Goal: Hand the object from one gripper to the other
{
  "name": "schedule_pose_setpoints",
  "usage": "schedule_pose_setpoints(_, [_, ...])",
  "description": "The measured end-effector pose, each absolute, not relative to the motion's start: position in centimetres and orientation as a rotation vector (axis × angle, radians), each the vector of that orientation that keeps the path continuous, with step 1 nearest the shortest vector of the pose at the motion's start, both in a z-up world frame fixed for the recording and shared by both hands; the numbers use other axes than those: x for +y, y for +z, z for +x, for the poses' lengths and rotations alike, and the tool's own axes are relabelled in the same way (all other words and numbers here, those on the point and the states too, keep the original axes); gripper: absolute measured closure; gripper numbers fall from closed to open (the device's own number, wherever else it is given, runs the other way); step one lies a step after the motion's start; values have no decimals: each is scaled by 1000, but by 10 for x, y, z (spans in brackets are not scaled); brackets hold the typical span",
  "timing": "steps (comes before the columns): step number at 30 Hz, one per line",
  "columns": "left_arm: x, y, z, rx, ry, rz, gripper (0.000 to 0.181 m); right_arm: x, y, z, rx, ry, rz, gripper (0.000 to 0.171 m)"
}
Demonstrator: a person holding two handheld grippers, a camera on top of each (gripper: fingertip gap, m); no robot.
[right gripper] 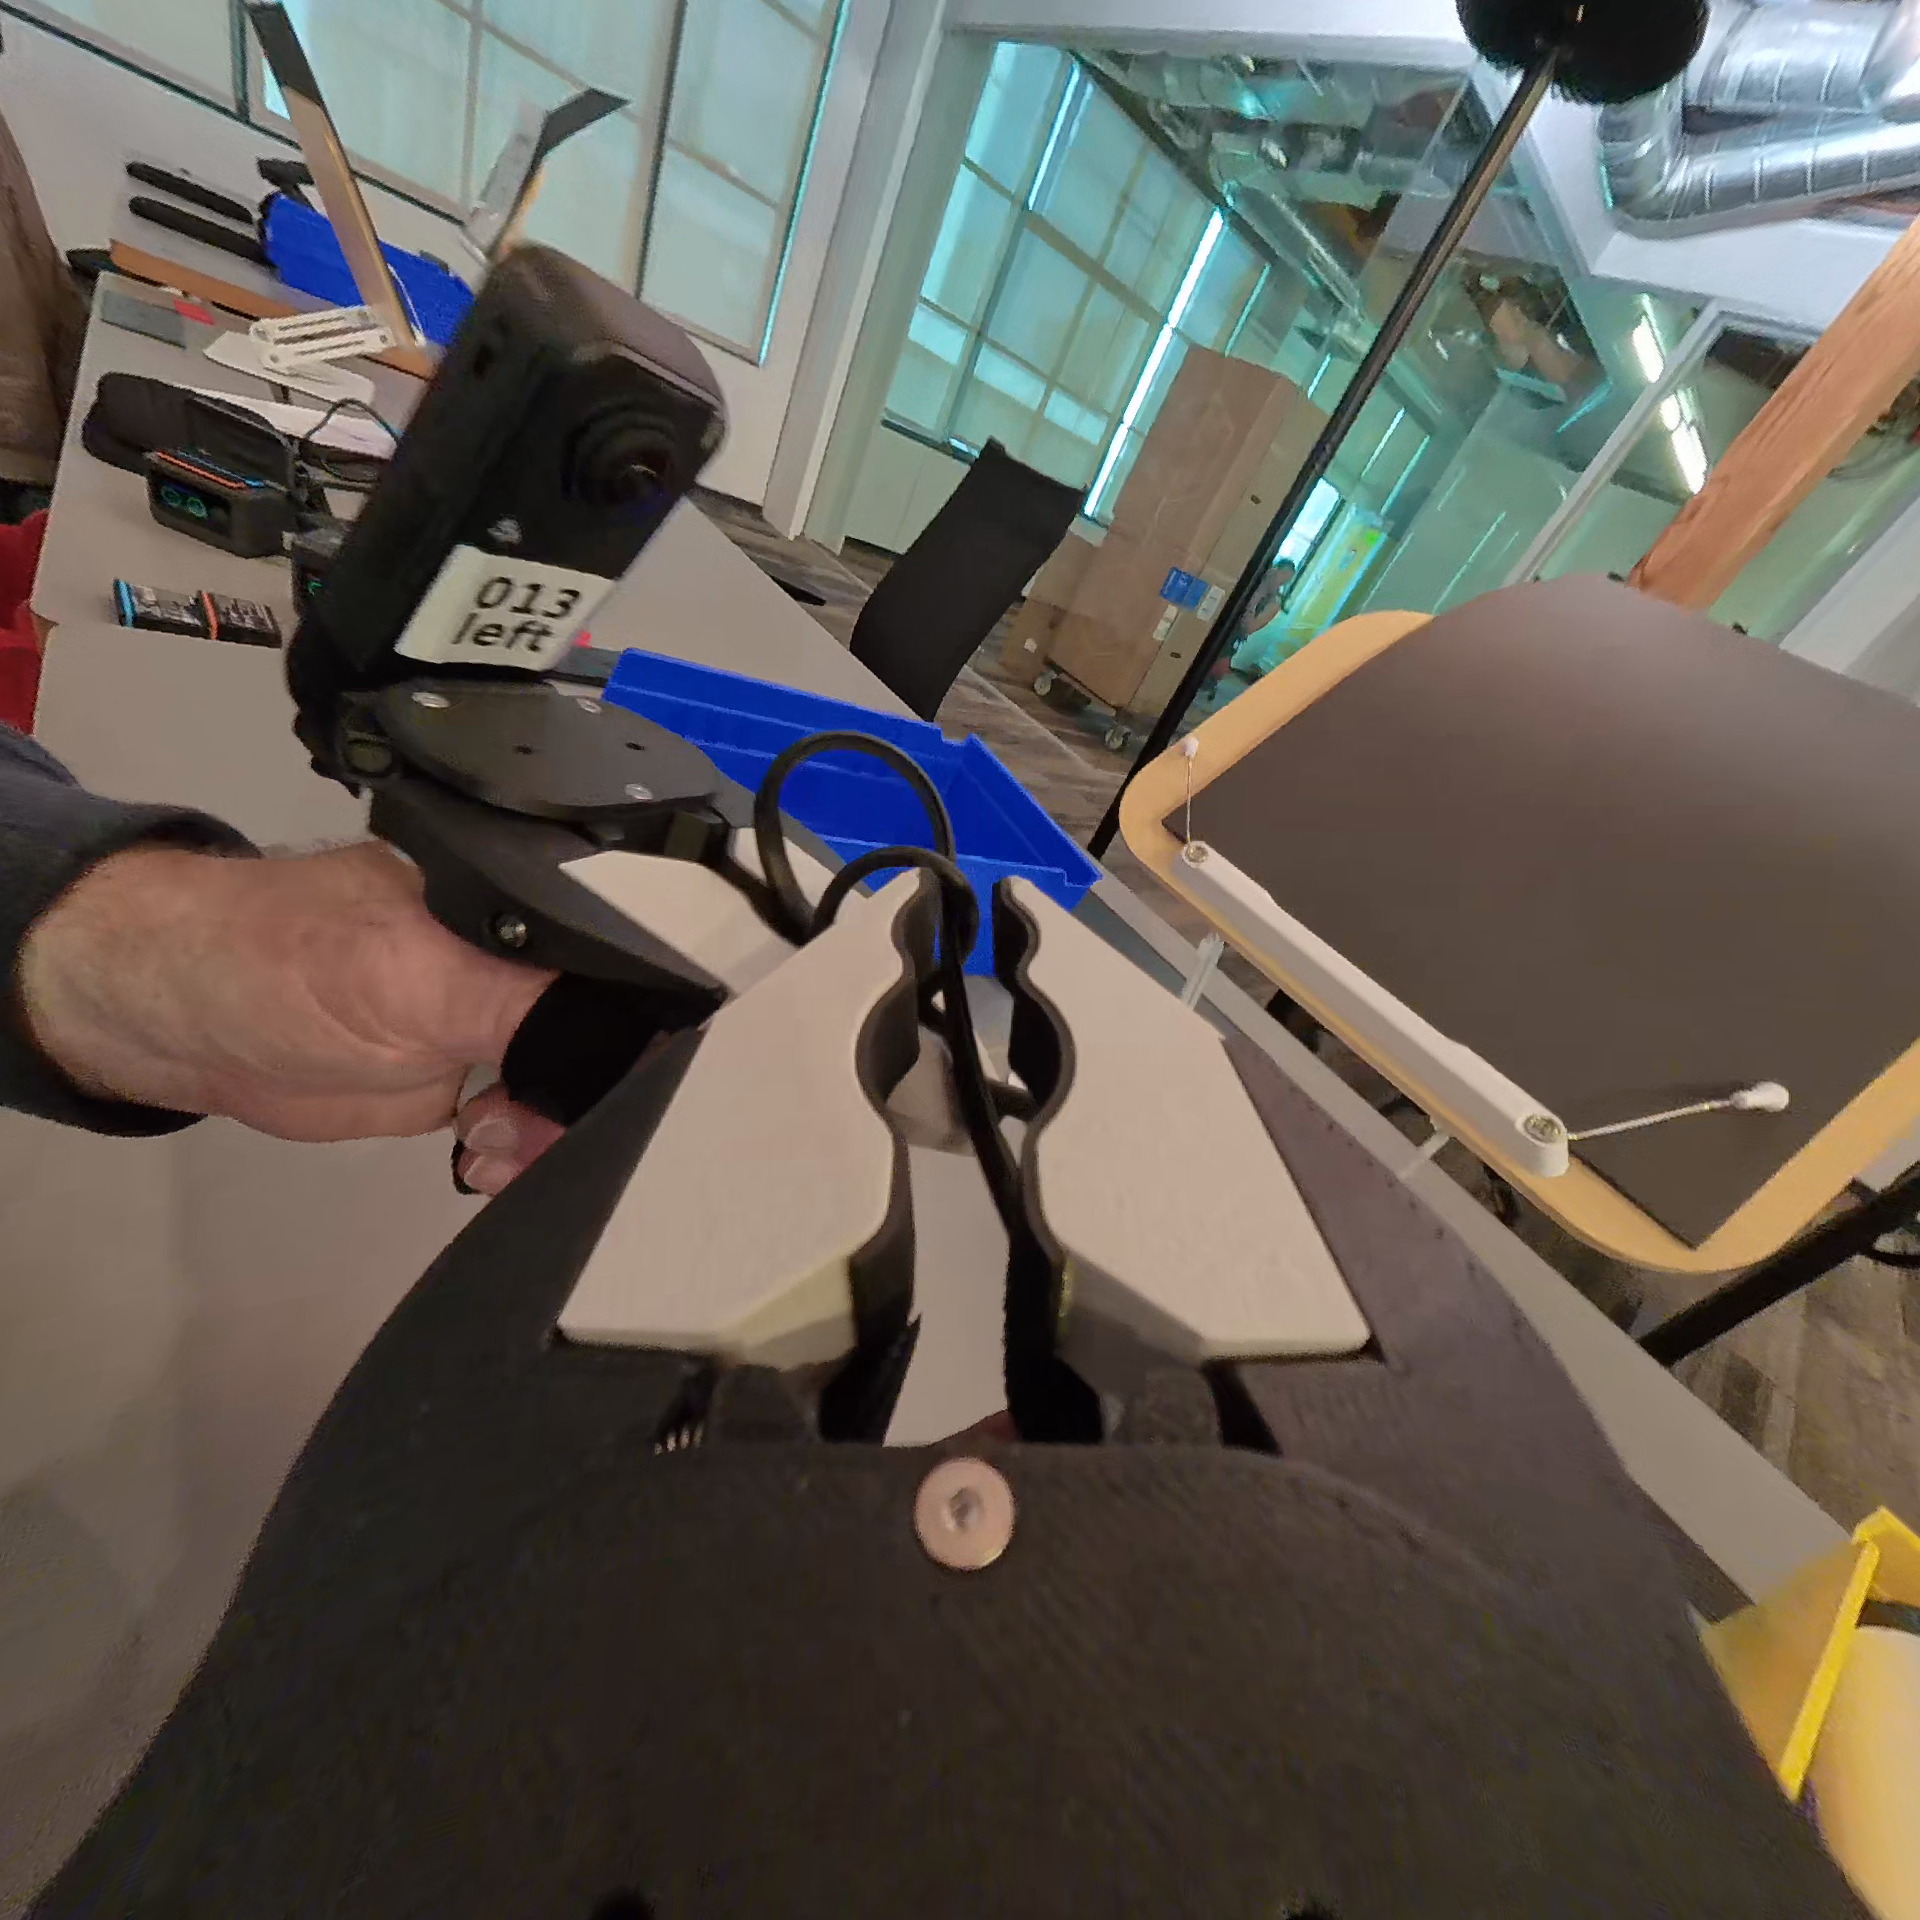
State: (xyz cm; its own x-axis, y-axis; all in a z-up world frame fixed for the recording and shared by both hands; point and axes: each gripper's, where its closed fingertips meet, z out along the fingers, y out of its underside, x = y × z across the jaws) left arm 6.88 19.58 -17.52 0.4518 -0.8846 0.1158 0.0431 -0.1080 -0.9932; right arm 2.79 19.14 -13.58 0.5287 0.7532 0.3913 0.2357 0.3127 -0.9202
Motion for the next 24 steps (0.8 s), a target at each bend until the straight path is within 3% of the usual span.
schedule_pose_setpoints(8, [192,-179,73,883,-825,-1466,174,197,-150,30,-1082,433,-1336,160])
schedule_pose_setpoints(13, [195,-176,66,885,-878,-1470,174,180,-141,53,-1161,557,-1335,149])
schedule_pose_setpoints(16, [199,-166,57,837,-934,-1477,174,151,-163,66,-1349,623,-1339,158])
schedule_pose_setpoints(21, [201,-141,47,730,-1169,-1485,174,157,-195,74,-1460,77,-1068,151])
schedule_pose_setpoints(24, [198,-128,47,702,-1313,-1509,173,156,-208,55,-1577,-288,-816,139])
